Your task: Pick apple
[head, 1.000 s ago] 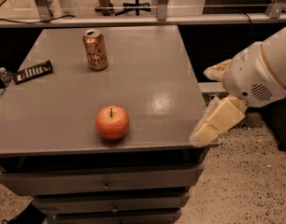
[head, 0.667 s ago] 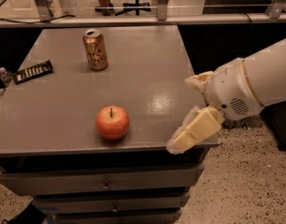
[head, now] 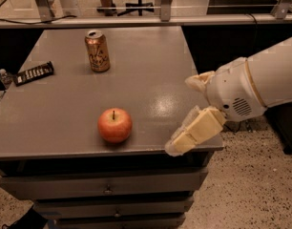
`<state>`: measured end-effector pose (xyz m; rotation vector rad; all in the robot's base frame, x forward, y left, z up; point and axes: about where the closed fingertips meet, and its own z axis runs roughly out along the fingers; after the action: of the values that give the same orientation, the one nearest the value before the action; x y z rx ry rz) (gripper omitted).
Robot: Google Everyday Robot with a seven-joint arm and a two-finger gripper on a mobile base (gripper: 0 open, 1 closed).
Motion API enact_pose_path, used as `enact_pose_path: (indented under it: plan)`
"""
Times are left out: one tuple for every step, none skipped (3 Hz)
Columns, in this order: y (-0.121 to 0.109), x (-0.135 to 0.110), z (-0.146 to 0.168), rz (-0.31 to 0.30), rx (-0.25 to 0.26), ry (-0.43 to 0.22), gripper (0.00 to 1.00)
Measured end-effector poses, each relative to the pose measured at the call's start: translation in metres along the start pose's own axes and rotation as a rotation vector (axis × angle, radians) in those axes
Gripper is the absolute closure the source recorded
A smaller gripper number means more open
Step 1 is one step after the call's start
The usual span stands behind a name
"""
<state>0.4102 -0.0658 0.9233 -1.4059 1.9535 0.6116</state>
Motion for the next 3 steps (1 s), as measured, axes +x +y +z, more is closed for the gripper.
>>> enact_pose_path:
  plan:
    - [-0.003, 0.000, 0.015, 0.019, 0.009, -0.080, 0.00]
    - [-0.006, -0.002, 0.044, 0.039, 0.006, -0.196, 0.00]
    - [-0.004, -0.012, 0.076, 0.057, -0.017, -0.313, 0.00]
